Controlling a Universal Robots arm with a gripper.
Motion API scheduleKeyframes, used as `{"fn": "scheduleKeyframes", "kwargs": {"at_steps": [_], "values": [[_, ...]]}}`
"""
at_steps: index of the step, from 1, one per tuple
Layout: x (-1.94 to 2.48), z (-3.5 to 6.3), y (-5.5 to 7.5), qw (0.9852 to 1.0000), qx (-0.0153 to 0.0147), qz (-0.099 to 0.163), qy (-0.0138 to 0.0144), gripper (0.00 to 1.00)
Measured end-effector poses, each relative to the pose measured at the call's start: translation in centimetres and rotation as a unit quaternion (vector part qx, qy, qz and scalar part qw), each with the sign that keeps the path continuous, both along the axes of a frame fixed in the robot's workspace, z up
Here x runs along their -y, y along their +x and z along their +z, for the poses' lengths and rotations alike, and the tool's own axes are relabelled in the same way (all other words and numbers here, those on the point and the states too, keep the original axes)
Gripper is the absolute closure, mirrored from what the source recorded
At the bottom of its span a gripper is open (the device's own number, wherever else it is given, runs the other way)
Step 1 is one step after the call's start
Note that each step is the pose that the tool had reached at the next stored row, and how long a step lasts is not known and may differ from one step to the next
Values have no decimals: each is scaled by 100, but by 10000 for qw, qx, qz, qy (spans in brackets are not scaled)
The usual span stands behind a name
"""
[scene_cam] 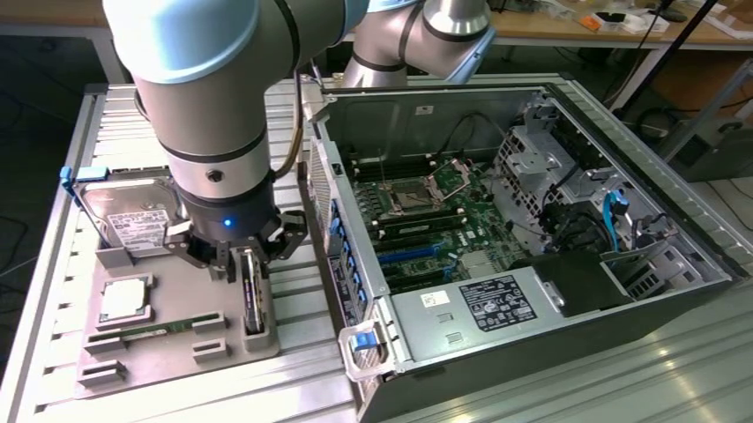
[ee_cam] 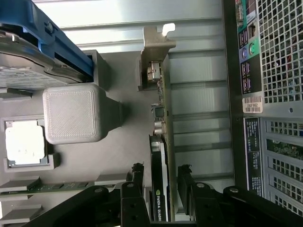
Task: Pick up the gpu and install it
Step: 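Pick up the gpu and move the gpu toward the slot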
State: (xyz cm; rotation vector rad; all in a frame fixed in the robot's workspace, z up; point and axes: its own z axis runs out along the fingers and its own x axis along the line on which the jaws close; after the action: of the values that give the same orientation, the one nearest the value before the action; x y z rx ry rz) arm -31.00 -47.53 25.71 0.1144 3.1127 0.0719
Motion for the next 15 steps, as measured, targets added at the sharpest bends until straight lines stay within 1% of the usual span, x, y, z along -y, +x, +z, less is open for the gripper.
{"fn": "scheduleKeyframes", "kwargs": {"at_steps": [7, 8, 10, 11, 12, 13, 15], "values": [[0, -28, 0, 10000, 0, 0, 0, 58], [0, -44, 0, 10000, 1, 0, 0, 58], [2, -114, -2, 10000, 1, 0, 1, 58], [2, -125, -3, 10000, 0, 0, 0, 58], [1, -126, -2, 10000, 0, 0, 0, 59], [2, -125, -2, 10000, 0, 0, 0, 73], [1, -125, -2, 10000, 0, 0, 0, 73]]}}
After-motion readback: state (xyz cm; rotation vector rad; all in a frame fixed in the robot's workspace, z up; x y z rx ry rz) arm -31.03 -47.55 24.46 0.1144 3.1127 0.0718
